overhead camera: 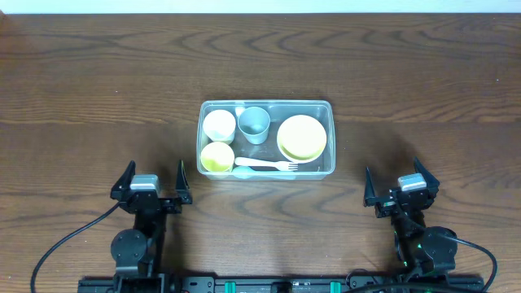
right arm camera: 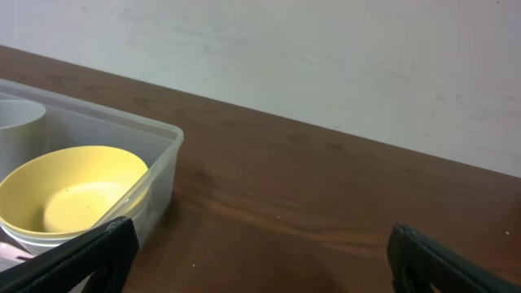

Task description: Pack container

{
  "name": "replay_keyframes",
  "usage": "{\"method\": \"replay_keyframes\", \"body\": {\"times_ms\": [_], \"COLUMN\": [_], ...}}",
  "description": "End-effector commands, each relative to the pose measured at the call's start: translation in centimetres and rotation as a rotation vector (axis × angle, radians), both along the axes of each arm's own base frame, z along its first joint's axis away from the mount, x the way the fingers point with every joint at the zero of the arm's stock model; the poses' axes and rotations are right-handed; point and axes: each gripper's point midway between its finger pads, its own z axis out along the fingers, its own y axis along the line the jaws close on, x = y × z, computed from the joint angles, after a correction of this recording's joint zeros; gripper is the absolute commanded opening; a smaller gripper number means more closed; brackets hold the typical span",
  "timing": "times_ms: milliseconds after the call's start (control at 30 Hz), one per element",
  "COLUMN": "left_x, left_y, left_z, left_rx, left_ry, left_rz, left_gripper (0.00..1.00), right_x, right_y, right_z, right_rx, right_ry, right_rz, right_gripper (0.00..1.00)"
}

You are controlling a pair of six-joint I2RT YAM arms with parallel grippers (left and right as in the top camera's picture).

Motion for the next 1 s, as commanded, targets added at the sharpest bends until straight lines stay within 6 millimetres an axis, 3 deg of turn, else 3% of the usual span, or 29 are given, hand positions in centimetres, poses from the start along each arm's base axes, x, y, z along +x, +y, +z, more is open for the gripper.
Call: {"method": "replay_keyframes", "body": {"times_ms": [0,167,967], "left_x": [0.0,-0.2,-0.2], "left_y": [0.2,0.3,0.3], "left_z": [-1.2,-3.1,-3.1], "left_rx": [-0.002,0.000,0.000], "left_ry": [0.031,0.109,0.109], "left_rz": [0.009,0.018,0.016], "left_gripper": [0.98,0.98,0.98], "right_x": [-0.1,-0.1,-0.1], "right_y": [0.2,0.2,0.2], "right_z": [0.0,0.0,0.0], "right_rx": [-0.014,-0.014,-0.014], "right_ry": [-0.004,-0.004,-0.004], "right_rz": [0.007,0.008,0.007], "right_gripper": [0.99,0.99,0.99]}}
